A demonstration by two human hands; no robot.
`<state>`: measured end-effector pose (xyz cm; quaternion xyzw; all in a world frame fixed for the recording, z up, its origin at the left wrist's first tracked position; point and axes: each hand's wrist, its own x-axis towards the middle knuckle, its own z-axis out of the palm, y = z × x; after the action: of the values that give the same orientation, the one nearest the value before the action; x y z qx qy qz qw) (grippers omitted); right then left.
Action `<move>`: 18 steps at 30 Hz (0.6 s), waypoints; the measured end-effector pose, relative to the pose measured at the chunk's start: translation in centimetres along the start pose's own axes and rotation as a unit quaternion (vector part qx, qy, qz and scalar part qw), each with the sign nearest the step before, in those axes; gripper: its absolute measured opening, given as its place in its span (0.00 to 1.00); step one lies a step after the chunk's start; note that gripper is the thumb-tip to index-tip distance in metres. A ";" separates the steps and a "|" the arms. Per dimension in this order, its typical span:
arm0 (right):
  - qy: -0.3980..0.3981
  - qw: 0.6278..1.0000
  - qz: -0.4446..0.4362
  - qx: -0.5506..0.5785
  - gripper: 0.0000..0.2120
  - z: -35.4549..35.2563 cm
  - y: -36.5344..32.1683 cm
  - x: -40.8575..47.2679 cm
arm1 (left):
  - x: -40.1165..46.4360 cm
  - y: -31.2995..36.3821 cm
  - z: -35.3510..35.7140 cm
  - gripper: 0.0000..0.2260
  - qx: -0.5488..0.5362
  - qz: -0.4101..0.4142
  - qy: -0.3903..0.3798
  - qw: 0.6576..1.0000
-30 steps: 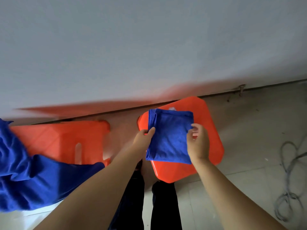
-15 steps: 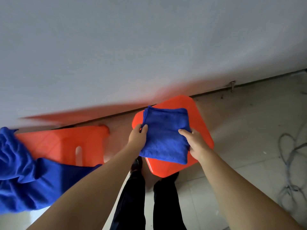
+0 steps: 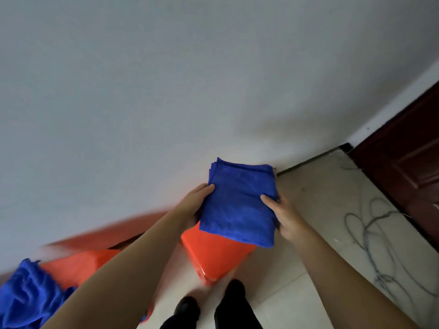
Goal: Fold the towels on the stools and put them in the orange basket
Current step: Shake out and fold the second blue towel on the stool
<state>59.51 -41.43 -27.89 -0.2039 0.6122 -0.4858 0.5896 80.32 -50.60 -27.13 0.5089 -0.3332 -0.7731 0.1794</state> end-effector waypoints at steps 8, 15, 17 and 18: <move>0.146 0.982 -0.095 0.079 0.11 -0.7 -0.2 -12.2 | -6.1 1.6 5.5 0.12 0.096 -0.054 -0.157 0.981; 0.317 0.925 -0.136 0.160 0.16 -4.7 4.7 -25.7 | -11.3 -3.3 14.9 0.10 0.212 -0.050 -0.291 0.932; 0.359 0.904 -0.144 0.182 0.14 -6.3 6.4 -29.8 | -13.3 -5.8 18.2 0.06 0.224 -0.039 -0.330 0.916; 0.381 0.893 -0.148 0.190 0.14 -7.2 7.4 -31.8 | -14.4 -7.2 19.7 0.08 0.234 -0.036 -0.355 0.904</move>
<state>62.33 -9.43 -18.66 0.0245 0.6488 -0.7147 0.2603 68.86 -30.08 -17.42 0.2400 -0.5280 -0.8081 -0.1029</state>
